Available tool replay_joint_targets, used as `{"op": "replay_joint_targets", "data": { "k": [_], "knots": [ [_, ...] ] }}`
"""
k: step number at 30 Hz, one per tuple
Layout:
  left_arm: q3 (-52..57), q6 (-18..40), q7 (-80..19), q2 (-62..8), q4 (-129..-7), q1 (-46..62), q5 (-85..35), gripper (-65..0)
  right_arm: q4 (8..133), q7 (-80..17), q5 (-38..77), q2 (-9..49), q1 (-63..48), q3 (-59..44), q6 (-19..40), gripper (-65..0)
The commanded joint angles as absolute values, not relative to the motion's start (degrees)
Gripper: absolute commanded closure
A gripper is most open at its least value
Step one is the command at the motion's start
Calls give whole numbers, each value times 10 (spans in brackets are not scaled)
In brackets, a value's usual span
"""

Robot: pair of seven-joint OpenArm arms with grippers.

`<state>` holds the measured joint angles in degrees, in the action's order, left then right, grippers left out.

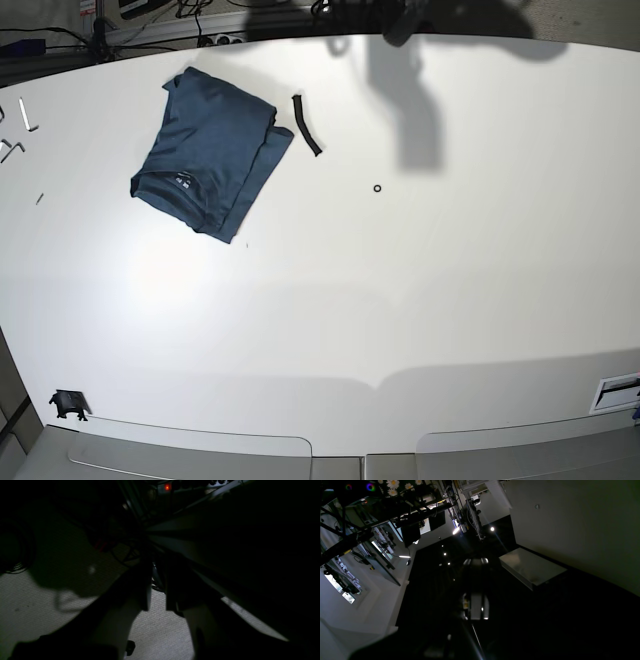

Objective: Fold the T-shirt properly

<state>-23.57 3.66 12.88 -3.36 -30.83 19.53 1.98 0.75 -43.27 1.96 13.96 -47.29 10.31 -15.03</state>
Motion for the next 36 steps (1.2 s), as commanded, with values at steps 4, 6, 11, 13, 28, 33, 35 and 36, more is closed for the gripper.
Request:
{"op": "replay_joint_targets", "data": {
  "k": [4, 6, 11, 13, 28, 33, 35, 36],
  "knots": [
    [-237, 43, 136, -30, -311, 202, 21, -81, 0, -448, 22, 143, -492, 103, -154, 0],
    [-237, 43, 136, -30, -311, 202, 21, -81, 0, -448, 22, 143, -492, 103, -154, 0],
    [-237, 43, 136, -30, -311, 202, 21, -81, 0, -448, 22, 143, -492, 102, -154, 0],
    [-237, 43, 136, -30, -311, 202, 21, -81, 0, -448, 22, 143, -492, 102, -154, 0],
    [-237, 43, 136, -30, -311, 202, 21, -81, 0, -407, 45, 143, -492, 102, -154, 0],
    [-237, 43, 136, -30, -311, 202, 21, -81, 0, -354, 64, 143, -492, 103, -155, 0],
    [-237, 43, 136, -30, -311, 202, 21, -81, 0, -353, 64, 143, -492, 103, -155, 0],
    [-237, 43, 136, -30, -311, 202, 21, -81, 0, -353, 64, 143, -492, 103, -154, 0]
  ]
}}
